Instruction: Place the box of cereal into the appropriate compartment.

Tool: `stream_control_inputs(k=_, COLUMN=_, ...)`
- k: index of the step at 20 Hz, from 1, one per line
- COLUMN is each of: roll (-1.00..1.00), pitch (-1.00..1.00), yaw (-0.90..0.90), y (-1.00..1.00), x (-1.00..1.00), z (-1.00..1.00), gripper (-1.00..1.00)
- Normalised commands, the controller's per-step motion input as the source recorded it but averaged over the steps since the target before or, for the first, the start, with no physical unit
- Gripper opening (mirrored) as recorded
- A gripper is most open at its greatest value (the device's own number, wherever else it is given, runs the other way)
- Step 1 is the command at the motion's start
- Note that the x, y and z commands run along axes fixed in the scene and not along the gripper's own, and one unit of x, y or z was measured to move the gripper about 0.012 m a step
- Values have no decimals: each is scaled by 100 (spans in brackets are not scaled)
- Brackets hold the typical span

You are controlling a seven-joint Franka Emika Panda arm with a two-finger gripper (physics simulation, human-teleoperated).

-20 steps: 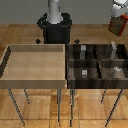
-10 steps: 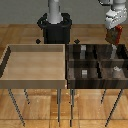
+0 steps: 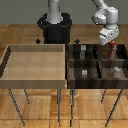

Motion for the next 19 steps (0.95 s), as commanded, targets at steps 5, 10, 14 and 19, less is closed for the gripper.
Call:
stream_control_inputs(k=5, roll=0, pitch=0, yaw=0, y=0, x=0, z=-100, gripper=-100)
stream_control_inputs(k=10, roll=0, pitch=0, yaw=0, y=0, x=0, z=-20, gripper=100)
stream_control_inputs(k=14, roll=0, pitch=0, yaw=0, y=0, x=0, z=0, gripper=100)
stream_control_inputs(k=19, roll=0, pitch=0, yaw=0, y=0, x=0, z=0, gripper=100)
